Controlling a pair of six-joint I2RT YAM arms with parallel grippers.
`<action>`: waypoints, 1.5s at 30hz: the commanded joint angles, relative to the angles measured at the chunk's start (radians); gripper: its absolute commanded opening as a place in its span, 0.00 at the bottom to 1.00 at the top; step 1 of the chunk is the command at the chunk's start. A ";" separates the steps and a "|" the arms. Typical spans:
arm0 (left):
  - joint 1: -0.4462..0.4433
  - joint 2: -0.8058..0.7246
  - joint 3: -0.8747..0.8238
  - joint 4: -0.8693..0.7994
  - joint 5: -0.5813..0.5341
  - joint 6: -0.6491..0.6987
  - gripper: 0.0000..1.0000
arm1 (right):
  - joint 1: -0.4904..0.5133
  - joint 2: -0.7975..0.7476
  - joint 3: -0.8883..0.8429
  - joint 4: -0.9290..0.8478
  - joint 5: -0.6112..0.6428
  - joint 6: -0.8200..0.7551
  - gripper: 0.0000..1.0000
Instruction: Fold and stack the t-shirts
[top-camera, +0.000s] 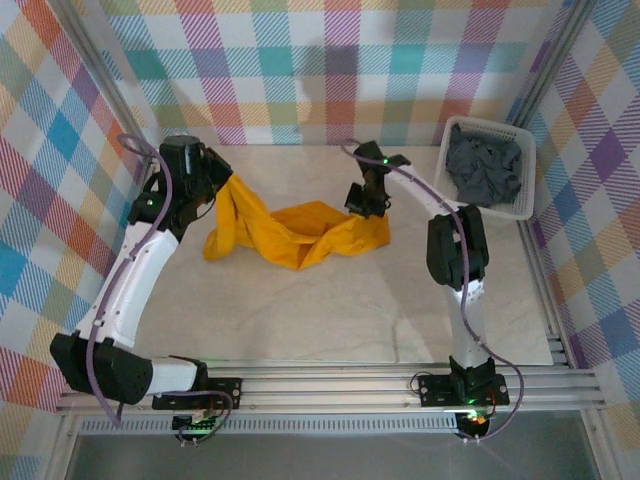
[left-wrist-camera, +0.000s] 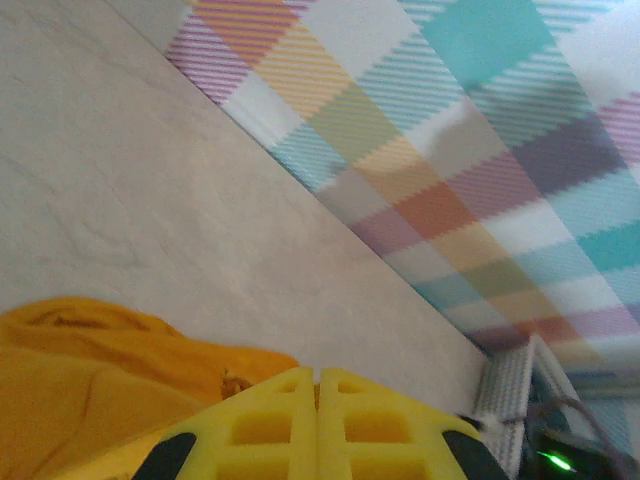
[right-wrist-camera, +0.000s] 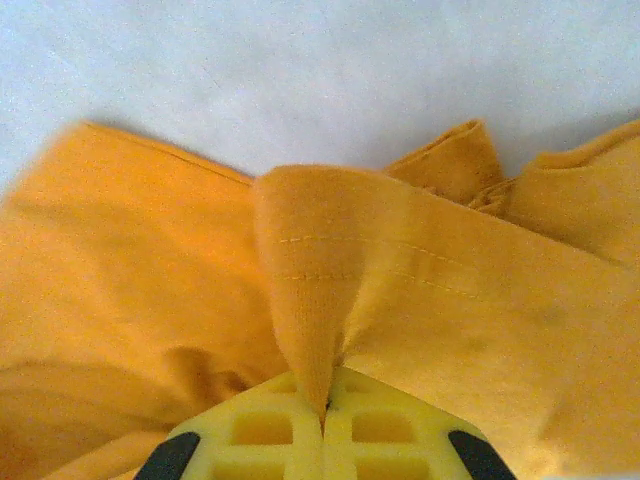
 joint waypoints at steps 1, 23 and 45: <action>0.069 0.114 0.123 0.021 0.030 -0.021 0.00 | -0.046 -0.031 0.158 0.049 -0.036 -0.043 0.00; 0.033 -0.119 -0.064 0.096 -0.063 -0.104 0.00 | -0.184 -0.759 -0.944 0.355 0.168 0.142 0.22; -0.080 -0.348 -0.600 -0.087 -0.149 -0.198 0.00 | -0.122 -0.157 -0.257 -0.025 0.093 0.121 0.40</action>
